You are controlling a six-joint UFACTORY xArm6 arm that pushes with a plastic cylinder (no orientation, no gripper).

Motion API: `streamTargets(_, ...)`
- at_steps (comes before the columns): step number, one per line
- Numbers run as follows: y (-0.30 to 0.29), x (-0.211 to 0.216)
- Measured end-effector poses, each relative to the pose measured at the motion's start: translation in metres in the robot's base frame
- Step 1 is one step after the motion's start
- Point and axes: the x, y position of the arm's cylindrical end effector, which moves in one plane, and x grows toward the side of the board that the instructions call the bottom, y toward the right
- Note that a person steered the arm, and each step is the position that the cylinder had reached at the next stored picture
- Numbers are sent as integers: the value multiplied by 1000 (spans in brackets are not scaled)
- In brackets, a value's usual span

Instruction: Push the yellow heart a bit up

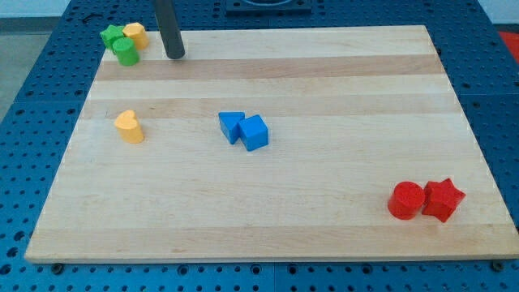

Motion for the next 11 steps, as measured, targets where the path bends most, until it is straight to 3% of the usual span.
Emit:
streamTargets(4,58,177)
streamTargets(6,34,222)
streamTargets(8,-9,206)
streamTargets(11,-38,146)
